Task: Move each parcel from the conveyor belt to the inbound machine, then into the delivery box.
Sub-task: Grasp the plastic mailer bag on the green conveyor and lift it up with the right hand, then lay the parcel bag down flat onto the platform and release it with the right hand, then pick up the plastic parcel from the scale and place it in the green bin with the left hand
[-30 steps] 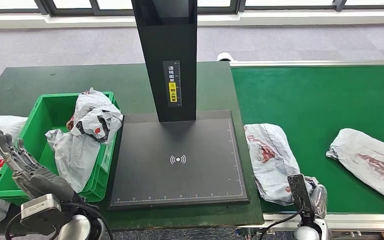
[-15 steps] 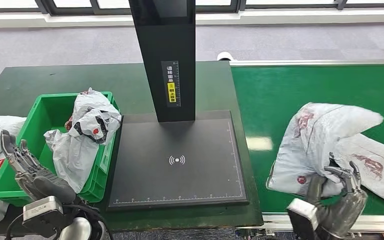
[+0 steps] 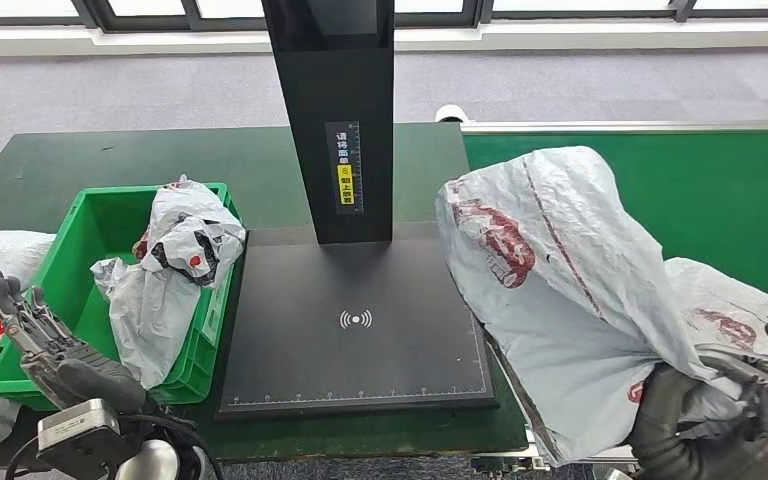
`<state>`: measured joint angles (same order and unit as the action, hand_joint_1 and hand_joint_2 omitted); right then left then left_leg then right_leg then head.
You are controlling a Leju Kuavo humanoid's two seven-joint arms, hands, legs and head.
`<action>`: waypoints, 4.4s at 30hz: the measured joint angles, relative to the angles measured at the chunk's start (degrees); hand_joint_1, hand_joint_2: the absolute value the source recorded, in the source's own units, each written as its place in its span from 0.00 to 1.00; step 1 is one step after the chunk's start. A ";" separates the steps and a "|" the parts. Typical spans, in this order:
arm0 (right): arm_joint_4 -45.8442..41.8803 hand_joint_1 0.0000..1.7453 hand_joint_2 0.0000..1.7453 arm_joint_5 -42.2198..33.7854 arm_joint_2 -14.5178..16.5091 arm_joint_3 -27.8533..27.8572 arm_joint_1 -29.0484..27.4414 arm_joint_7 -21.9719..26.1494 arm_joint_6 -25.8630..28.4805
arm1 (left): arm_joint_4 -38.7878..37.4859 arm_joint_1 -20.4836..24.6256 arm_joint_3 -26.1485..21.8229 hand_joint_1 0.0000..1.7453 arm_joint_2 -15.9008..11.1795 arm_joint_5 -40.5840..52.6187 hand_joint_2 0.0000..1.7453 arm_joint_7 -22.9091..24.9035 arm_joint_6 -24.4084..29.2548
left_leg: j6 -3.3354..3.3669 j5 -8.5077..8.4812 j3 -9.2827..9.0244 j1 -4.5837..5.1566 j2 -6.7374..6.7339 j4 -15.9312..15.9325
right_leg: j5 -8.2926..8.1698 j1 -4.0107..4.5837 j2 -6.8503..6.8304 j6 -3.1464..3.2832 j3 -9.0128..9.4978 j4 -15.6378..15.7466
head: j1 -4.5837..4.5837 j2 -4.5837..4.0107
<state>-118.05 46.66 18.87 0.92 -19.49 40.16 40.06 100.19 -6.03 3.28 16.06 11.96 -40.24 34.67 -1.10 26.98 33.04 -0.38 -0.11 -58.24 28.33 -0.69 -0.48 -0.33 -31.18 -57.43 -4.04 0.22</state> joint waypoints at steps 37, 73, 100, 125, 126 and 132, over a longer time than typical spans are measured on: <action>64.47 1.00 1.00 -3.96 -3.87 -0.09 25.65 -17.69 -23.14 | -6.42 2.39 0.98 0.00 -0.17 1.22 0.00 0.04 -1.25 | -0.21 -0.53 0.31 -0.19 -0.14 0.04 | -0.54 0.29 0.21 0.19 -0.40 0.07 | 0.04 0.02; 70.25 1.00 1.00 -3.21 -4.11 0.21 29.68 -17.32 -30.34 | -8.19 2.68 1.53 0.00 0.07 6.71 0.00 2.12 -1.03 | -0.48 -0.58 -0.10 -0.45 -0.91 0.08 | -0.84 0.45 0.89 0.54 -0.30 0.05 | 0.04 0.01; 50.28 0.00 1.00 -17.27 -3.89 -19.13 19.61 -6.24 -47.30 | -11.08 4.79 2.29 0.00 0.27 7.72 0.00 2.76 -1.84 | -1.03 -0.61 0.28 -0.50 -0.96 0.44 | -0.62 0.52 0.91 1.18 -1.08 -0.27 | 0.05 0.00; 47.54 0.00 1.00 -24.03 -5.49 -23.13 20.10 -5.16 -51.26 | -14.87 5.03 3.51 0.00 -0.19 9.57 0.00 6.56 2.91 | -0.96 -0.66 0.30 -0.37 -0.75 0.34 | -0.71 0.39 0.73 1.05 -0.94 -0.27 | 0.05 0.02; 47.54 0.00 1.00 -24.03 -5.51 -23.13 20.11 -5.16 -51.25 | -14.93 5.03 3.51 0.00 -0.20 9.57 0.00 6.56 2.91 | -0.96 -0.66 0.30 -0.37 -0.75 0.34 | -0.71 0.39 0.73 1.05 -0.94 -0.27 | 0.05 0.01; 47.54 0.00 1.00 -24.04 -5.54 -23.13 20.11 -5.16 -51.25 | -15.14 5.03 3.52 0.00 -0.21 9.57 0.00 6.56 2.91 | -0.96 -0.66 0.30 -0.37 -0.75 0.34 | -0.71 0.38 0.73 1.05 -0.94 -0.27 | 0.05 0.02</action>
<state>-70.51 22.62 13.33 -22.21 0.62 34.99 -11.19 85.05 -1.00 6.80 15.85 21.53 -33.68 37.57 -2.06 26.32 33.34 -0.75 -0.86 -57.91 27.62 -0.30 0.25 0.72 -32.12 -57.70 -3.99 0.24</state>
